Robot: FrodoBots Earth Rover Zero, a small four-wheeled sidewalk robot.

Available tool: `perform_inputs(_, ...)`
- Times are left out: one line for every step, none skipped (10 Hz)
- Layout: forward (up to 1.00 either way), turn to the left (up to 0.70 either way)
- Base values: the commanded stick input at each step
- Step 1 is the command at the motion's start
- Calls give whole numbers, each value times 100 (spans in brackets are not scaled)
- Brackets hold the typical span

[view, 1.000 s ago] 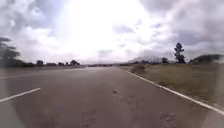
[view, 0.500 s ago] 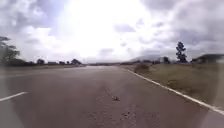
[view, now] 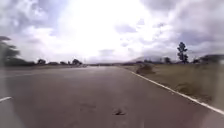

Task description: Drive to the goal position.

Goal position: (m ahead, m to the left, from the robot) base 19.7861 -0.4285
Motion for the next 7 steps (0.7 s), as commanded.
perform_inputs(100,0)
perform_inputs(100,0)
perform_inputs(100,0)
perform_inputs(100,0)
perform_inputs(100,0)
perform_inputs(100,0)
perform_inputs(100,0)
